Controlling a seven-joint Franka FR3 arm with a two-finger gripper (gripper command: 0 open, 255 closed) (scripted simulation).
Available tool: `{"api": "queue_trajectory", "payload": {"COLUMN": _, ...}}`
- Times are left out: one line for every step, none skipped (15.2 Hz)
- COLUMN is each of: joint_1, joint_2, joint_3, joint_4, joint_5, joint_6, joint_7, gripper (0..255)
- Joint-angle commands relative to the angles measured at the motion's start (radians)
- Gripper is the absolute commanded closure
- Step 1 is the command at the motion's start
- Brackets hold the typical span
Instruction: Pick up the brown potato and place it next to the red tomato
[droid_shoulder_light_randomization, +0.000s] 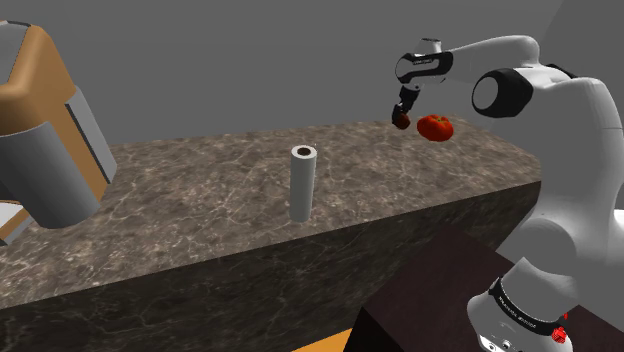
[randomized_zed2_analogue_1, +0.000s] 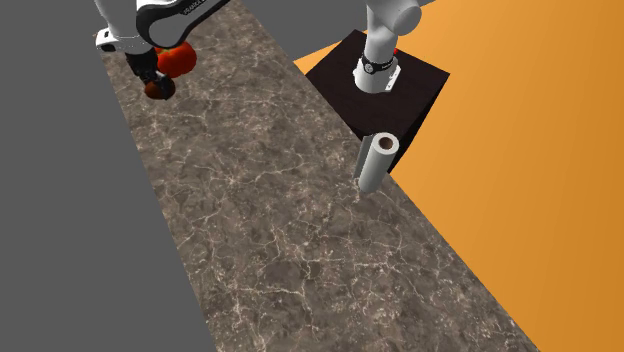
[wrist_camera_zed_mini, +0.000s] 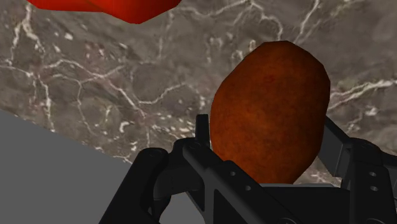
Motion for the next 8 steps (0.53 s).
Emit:
{"api": "queue_trajectory", "payload": {"joint_1": 0.0, "joint_2": 0.01, "joint_3": 0.0, "joint_4": -0.011, "joint_5": 0.0, "joint_6": 0.021, "joint_7": -0.001, "gripper": 255}}
{"api": "queue_trajectory", "payload": {"joint_1": 0.0, "joint_2": 0.013, "joint_3": 0.0, "joint_4": -0.018, "joint_5": 0.0, "joint_6": 0.032, "joint_7": -0.001, "gripper": 255}}
{"api": "queue_trajectory", "payload": {"joint_1": 0.0, "joint_2": 0.016, "joint_3": 0.0, "joint_4": -0.025, "joint_5": 0.001, "joint_6": 0.042, "joint_7": -0.001, "gripper": 255}}
{"api": "queue_trajectory", "payload": {"joint_1": 0.0, "joint_2": 0.017, "joint_3": 0.0, "joint_4": -0.024, "joint_5": 0.001, "joint_6": 0.042, "joint_7": -0.001, "gripper": 255}}
{"api": "queue_trajectory", "payload": {"joint_1": 0.0, "joint_2": 0.017, "joint_3": 0.0, "joint_4": -0.024, "joint_5": 0.001, "joint_6": 0.042, "joint_7": -0.001, "gripper": 255}}
{"api": "queue_trajectory", "payload": {"joint_1": 0.0, "joint_2": 0.017, "joint_3": 0.0, "joint_4": -0.024, "joint_5": 0.001, "joint_6": 0.042, "joint_7": -0.001, "gripper": 255}}
{"api": "queue_trajectory", "payload": {"joint_1": 0.0, "joint_2": 0.017, "joint_3": 0.0, "joint_4": -0.024, "joint_5": 0.001, "joint_6": 0.042, "joint_7": -0.001, "gripper": 255}}
{"api": "queue_trajectory", "payload": {"joint_1": 0.0, "joint_2": 0.017, "joint_3": 0.0, "joint_4": -0.024, "joint_5": 0.001, "joint_6": 0.042, "joint_7": -0.001, "gripper": 255}}
